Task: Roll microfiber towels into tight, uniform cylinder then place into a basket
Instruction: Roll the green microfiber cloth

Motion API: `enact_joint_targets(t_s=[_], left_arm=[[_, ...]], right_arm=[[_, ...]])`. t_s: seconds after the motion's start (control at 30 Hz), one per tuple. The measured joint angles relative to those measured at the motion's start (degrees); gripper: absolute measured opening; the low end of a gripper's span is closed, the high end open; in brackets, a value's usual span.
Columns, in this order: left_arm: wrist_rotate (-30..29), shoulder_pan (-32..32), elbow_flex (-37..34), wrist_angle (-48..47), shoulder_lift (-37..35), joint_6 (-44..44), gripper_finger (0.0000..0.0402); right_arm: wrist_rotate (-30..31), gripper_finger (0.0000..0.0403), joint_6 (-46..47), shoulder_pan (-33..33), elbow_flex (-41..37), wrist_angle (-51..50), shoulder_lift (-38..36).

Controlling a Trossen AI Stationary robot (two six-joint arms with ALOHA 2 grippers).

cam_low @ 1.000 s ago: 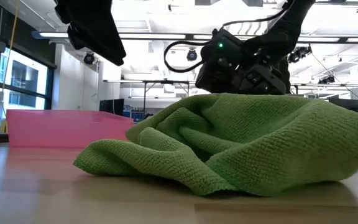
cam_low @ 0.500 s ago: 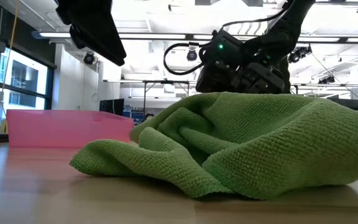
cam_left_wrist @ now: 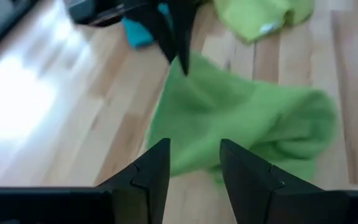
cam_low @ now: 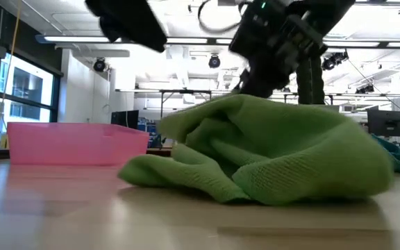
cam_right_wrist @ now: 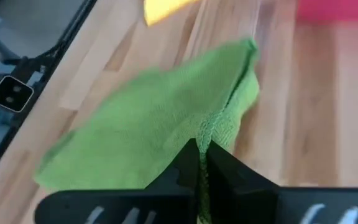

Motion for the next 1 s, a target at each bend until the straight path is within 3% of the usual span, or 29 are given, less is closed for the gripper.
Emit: enact_joint_targets(t_s=[0.23, 0.5, 0.83, 1.0], left_arm=[[-0.19, 1.17, 0.0, 10.93, -0.01, 10.5, 0.0129], [1.16, 5.04, 0.0, 17.94, -0.01, 15.09, 0.0129], [14.66, 9.43, 0.0, 19.3, 0.0, 14.78, 0.0129], [16.03, 9.82, -0.04, 18.81, 0.81, 14.84, 0.0129]], right_arm=[[9.26, 0.0001, -13.03, 3.6, 0.02, -0.1, -7.58], [17.07, 0.0, -29.42, 9.26, 0.02, 1.31, -12.31], [29.5, 0.0, -41.31, 13.1, 0.02, 1.37, -12.82], [31.95, 0.0, -45.15, 13.67, 0.02, 2.04, -12.82]])
